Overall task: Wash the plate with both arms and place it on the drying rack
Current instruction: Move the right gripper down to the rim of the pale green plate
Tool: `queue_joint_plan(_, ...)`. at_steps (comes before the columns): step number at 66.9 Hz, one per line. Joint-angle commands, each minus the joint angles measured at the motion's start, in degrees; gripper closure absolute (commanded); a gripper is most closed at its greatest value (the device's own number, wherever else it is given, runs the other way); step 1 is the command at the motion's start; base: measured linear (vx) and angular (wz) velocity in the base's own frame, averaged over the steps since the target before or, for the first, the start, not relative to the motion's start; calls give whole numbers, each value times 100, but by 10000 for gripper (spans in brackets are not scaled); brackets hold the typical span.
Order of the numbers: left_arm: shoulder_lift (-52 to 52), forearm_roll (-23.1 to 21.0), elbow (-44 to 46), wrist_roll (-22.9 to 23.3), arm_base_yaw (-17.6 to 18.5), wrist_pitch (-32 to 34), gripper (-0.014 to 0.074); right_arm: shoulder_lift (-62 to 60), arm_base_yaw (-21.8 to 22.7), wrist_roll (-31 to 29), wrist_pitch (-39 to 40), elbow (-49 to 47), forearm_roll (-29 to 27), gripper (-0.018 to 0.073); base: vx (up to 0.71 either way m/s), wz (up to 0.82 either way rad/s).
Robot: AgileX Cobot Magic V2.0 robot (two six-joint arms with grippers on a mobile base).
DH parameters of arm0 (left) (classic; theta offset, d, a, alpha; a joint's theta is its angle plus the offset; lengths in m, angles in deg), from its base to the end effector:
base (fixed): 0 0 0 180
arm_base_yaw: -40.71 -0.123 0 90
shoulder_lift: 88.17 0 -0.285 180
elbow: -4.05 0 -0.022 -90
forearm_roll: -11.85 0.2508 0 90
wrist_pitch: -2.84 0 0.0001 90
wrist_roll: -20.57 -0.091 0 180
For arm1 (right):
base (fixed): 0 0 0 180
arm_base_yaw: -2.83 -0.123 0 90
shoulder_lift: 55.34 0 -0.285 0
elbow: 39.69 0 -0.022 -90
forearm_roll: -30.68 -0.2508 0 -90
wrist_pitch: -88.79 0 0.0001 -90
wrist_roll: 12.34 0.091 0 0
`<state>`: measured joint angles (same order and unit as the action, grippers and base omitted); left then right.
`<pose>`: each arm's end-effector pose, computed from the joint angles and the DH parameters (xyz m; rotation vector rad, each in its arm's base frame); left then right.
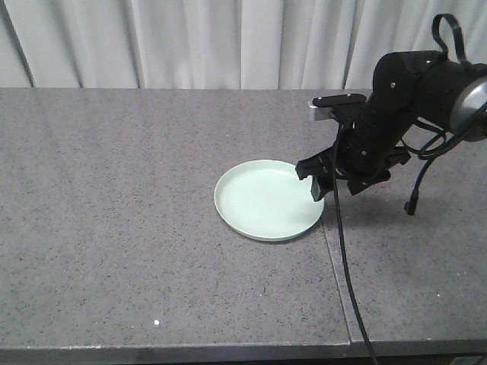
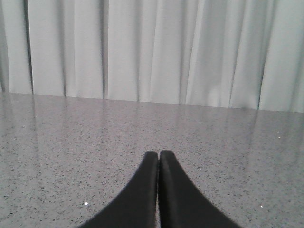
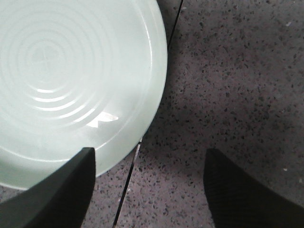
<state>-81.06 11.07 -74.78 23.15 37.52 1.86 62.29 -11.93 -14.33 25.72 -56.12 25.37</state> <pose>0.0566 0.0031 0.2028 -0.0865 1.5146 -0.0025 0.3918 0.1110 0.2611 -0.3751 2.8493 0.1705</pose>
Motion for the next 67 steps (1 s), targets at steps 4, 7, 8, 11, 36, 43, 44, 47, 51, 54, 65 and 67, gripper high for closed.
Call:
queue_joint_plan(4,-81,-6,157,-7,16,432,603,-25,13,23,219,-348,-20,93,0,0)
queue_joint_plan(7,-81,-6,157,-7,16,432,603,46,13,23,251,-397,-53,93,0,0)
queue_joint_plan(8,-81,-6,157,-7,16,432,603,70,13,23,251,-409,-71,93,0,0)
queue_joint_plan(11,-81,-6,157,-7,16,432,603,148,13,10,264,-454,-104,97,0,0)
queue_joint_plan(36,-81,-6,157,-7,16,432,603,519,13,3,449,-614,-117,209,0,0)
queue_joint_plan(43,-81,-6,157,-7,16,432,603,557,13,3,508,-614,-117,254,0,0)
queue_joint_plan(44,-81,-6,157,-7,16,432,603,563,13,3,520,-614,-117,260,0,0)
queue_joint_plan(47,-81,-6,157,-7,16,432,603,574,13,3,533,-614,-117,274,0,0)
queue_joint_plan(51,-81,-6,157,-7,16,432,603,574,13,-1,558,-614,-117,299,0,0)
queue_joint_plan(54,-81,-6,157,-7,16,432,603,574,13,-3,558,-614,-117,315,0,0)
queue_joint_plan(65,-81,-6,157,-7,16,432,603,626,13,-19,596,-614,-117,344,0,0)
queue_joint_plan(67,-81,-6,157,-7,16,432,603,650,13,-19,596,-614,-117,344,0,0)
